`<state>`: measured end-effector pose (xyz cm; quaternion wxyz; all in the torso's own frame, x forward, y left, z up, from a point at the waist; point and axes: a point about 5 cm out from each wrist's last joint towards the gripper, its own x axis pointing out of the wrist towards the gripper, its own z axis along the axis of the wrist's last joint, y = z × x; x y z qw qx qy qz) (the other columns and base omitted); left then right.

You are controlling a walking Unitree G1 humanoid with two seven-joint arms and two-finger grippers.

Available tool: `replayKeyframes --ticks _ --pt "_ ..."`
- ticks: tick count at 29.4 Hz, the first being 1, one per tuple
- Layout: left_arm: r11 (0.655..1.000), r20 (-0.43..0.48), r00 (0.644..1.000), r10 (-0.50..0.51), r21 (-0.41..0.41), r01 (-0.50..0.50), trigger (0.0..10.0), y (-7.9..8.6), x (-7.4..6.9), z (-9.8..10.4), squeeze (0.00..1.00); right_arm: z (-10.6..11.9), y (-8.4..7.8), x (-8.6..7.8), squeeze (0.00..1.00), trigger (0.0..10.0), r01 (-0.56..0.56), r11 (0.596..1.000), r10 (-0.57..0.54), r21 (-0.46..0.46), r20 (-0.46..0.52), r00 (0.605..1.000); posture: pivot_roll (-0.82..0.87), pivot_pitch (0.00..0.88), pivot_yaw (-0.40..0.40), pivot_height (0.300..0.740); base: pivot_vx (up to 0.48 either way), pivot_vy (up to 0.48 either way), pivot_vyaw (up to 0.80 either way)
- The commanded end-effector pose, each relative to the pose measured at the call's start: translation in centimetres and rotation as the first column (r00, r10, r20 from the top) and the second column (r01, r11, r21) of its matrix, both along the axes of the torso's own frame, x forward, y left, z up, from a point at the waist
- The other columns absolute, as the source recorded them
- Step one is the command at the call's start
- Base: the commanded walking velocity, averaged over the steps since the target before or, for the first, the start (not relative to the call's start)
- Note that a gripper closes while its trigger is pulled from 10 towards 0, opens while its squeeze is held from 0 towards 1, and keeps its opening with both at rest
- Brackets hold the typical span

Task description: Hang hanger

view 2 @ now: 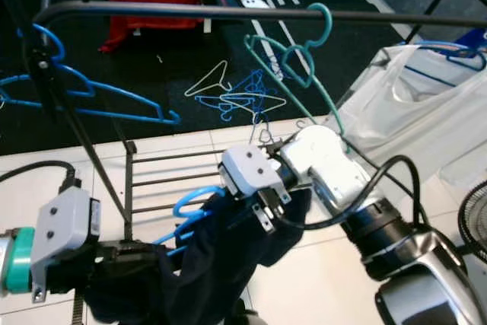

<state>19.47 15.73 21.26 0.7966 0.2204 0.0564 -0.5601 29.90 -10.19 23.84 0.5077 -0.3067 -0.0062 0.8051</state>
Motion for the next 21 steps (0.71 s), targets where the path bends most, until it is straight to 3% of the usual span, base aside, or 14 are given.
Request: replayKeyframes --ticks 1,4,9,10,13,15,21 --pt "1.0 0.014 1.0 -0.005 0.026 0.005 10.0 0.3 -0.1 -0.2 1.0 0.6 -0.3 0.1 0.0 0.0 -0.001 1.0 0.001 0.017 0.028 1.0 0.11 0.169 -0.007 0.74 0.0 0.0 0.0" --pt "0.999 0.038 0.999 0.023 0.047 -0.025 10.0 1.0 0.4 0.1 1.0 0.7 -0.3 0.2 0.0 0.0 0.002 1.0 -0.003 0.023 0.033 0.999 0.11 0.169 -0.006 0.74 0.0 0.0 0.0" --pt "0.992 0.096 0.988 0.122 0.009 -0.123 10.0 1.7 1.6 1.3 1.0 0.8 -0.2 0.3 0.0 0.0 0.003 1.0 -0.004 0.031 0.036 0.999 0.12 0.17 -0.006 0.74 0.0 0.0 0.0" --pt "0.99 0.115 0.984 0.133 0.023 -0.136 10.0 2.0 1.8 1.7 0.0 0.8 -0.1 0.3 0.0 0.0 0.003 0.999 -0.004 0.032 0.037 0.999 0.12 0.171 -0.006 0.74 0.0 0.0 0.0" --pt "0.983 0.144 0.975 0.169 0.052 -0.178 10.0 2.7 2.2 1.9 0.0 0.8 -0.1 0.3 0.0 0.0 0.003 0.999 -0.004 0.033 0.037 0.999 0.12 0.172 -0.005 0.74 0.0 0.0 0.0" --pt "0.971 0.165 0.965 0.205 0.087 -0.221 10.0 4.3 2.4 2.4 0.0 0.8 -0.1 0.3 0.0 0.0 0.003 0.999 -0.005 0.036 0.036 0.999 0.12 0.174 -0.005 0.74 0.0 0.0 0.0" --pt "0.968 0.119 0.968 0.22 0.092 -0.231 10.0 5.9 2.1 2.8 0.0 0.8 -0.1 0.3 0.0 0.0 0.002 0.999 -0.004 0.041 0.037 0.999 0.13 0.173 -0.005 0.74 0.0 0.0 0.0"
